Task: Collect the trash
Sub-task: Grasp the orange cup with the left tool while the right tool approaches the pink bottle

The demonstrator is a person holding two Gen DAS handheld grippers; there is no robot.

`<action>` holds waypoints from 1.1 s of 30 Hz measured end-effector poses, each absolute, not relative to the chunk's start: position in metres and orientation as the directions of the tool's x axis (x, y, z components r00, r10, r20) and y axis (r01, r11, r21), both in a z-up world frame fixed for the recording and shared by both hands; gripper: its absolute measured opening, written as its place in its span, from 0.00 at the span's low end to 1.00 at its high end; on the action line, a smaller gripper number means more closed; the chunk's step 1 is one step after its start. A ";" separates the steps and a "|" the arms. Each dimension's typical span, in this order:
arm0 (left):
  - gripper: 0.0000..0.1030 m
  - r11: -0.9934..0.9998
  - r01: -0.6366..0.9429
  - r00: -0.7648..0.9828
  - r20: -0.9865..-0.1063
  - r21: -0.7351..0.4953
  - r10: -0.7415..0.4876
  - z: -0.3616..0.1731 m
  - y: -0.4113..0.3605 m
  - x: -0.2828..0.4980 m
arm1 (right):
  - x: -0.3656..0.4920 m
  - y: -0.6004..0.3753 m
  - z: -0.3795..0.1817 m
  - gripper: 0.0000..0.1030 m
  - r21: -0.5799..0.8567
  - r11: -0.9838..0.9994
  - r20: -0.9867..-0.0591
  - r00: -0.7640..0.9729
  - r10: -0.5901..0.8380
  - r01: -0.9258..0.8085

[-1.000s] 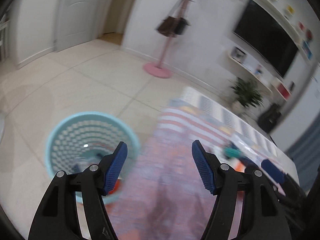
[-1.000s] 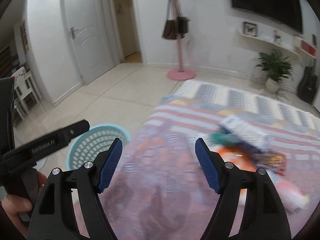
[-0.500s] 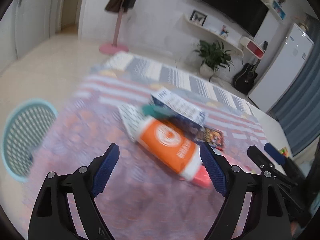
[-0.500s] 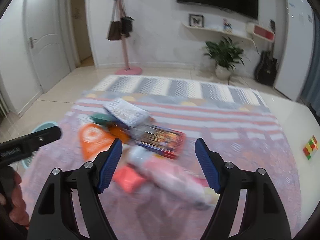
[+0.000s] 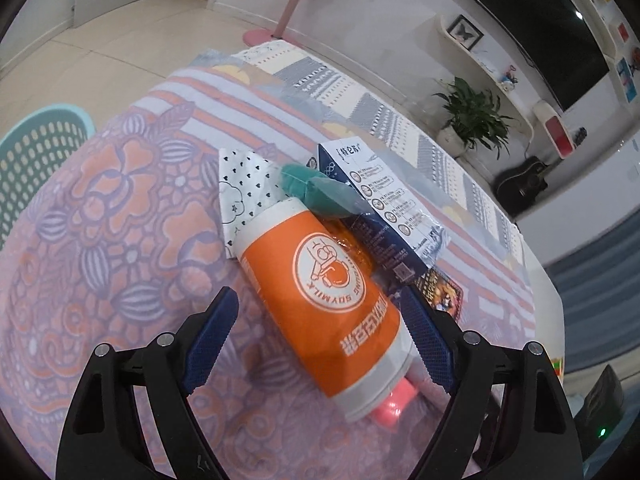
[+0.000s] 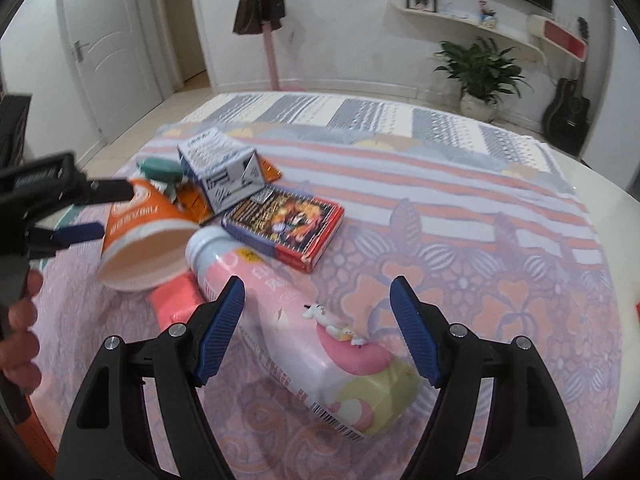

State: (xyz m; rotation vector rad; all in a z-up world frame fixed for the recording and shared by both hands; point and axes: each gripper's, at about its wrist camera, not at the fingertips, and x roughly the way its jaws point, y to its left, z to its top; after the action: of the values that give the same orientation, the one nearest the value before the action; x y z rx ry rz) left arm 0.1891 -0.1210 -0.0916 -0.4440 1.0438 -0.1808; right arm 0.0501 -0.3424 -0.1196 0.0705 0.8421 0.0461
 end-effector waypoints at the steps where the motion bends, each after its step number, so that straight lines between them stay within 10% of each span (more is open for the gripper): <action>1: 0.79 0.896 -0.065 0.496 -0.794 -0.439 -0.353 -0.093 -0.123 0.190 | 0.050 -0.342 -0.121 0.69 0.091 0.996 -0.742 0.665 0.084 -0.024; 18: 0.76 0.897 -0.064 0.469 -0.807 -0.437 -0.360 -0.112 -0.141 0.200 | 0.039 -0.318 -0.134 0.54 0.121 0.989 -0.772 0.618 0.145 -0.081; 33: 0.49 0.879 0.083 0.484 -0.752 -0.470 -0.447 -0.084 -0.113 0.172 | -0.006 -0.297 -0.130 0.45 0.190 0.981 -0.758 0.642 0.117 0.046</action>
State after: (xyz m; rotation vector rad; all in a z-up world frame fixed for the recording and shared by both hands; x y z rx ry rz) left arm 0.1722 -0.1127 -0.0839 -0.3990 1.0206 -0.3335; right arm -0.0058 -0.2968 -0.1303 0.1987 0.8749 0.0406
